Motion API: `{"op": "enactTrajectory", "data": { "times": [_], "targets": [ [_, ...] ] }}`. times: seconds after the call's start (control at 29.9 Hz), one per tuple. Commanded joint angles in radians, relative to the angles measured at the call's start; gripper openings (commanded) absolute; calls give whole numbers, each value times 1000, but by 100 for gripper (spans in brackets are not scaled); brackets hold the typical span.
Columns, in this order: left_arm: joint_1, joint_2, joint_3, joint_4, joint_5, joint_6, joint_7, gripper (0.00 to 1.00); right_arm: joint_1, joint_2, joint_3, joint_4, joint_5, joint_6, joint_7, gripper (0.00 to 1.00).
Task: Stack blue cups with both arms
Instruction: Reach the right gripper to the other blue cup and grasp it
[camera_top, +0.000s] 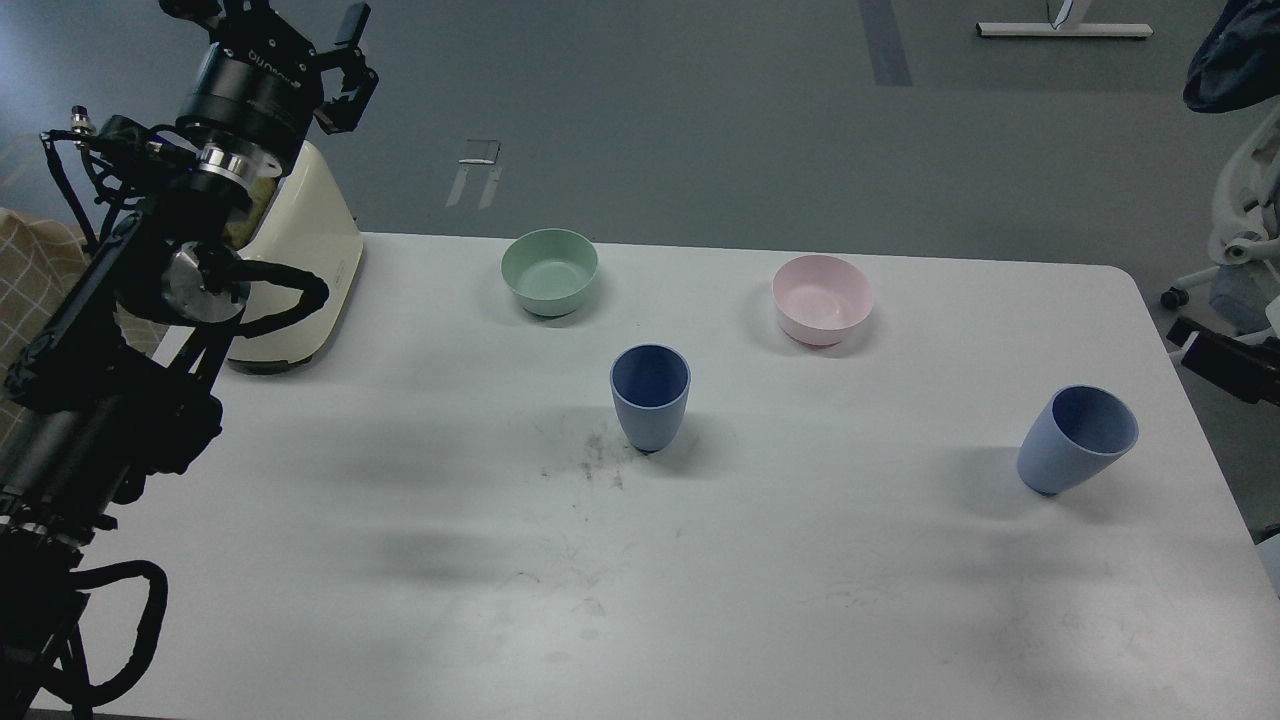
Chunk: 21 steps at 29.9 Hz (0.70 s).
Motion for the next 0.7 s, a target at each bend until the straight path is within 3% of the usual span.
{"op": "enactTrajectory", "data": {
  "times": [0.0, 0.33, 0.47, 0.67],
  "targets": [
    [7, -12, -5, 1, 2, 2, -3, 98, 4, -8, -58, -7, -52, 0, -5, 100],
    [5, -6, -6, 1, 2, 4, 2, 98, 43, -4, -161, -51, -139, 0, -30, 91],
    [7, -10, -6, 1, 2, 4, 2, 98, 44, -4, -167, -53, -137, 0, -33, 79],
    [5, -12, -5, 1, 2, 4, 3, 98, 51, 15, -188, -55, -139, 0, -36, 76]
  ]
}}
